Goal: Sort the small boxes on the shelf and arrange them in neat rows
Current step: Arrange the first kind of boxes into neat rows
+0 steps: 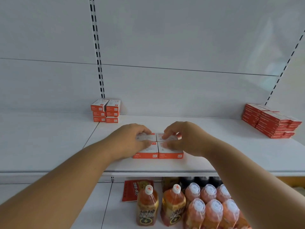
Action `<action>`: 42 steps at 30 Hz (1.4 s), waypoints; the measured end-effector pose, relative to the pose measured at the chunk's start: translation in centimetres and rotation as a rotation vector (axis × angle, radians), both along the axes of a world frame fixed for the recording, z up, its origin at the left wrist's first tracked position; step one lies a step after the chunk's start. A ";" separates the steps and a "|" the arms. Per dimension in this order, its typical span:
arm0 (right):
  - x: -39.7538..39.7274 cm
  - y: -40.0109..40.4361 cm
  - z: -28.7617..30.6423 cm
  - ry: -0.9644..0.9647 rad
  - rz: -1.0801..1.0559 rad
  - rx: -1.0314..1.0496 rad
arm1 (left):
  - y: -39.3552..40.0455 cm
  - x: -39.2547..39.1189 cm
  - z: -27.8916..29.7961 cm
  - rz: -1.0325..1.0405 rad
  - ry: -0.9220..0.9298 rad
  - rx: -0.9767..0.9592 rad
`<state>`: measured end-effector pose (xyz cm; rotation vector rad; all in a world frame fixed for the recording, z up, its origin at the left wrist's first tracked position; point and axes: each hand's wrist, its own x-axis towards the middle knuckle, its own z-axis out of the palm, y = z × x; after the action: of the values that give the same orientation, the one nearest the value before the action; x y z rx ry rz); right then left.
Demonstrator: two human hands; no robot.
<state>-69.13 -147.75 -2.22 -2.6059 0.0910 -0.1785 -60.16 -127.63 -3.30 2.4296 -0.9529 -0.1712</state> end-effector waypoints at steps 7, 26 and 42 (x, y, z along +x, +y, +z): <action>0.4 0.4 1.0 0.083 -0.028 -0.051 | -0.1 0.1 0.1 -0.002 0.003 0.009; 11.6 10.2 3.2 -0.115 -0.036 -0.062 | 6.2 9.0 0.9 0.253 -0.233 -0.240; 16.6 14.2 2.1 -0.066 -0.327 0.335 | 8.3 12.6 -1.2 0.489 -0.062 -0.435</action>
<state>-52.51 -133.54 -0.14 -2.2340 0.4822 -0.3340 -47.53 -119.30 -4.53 2.1827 -0.3449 0.2613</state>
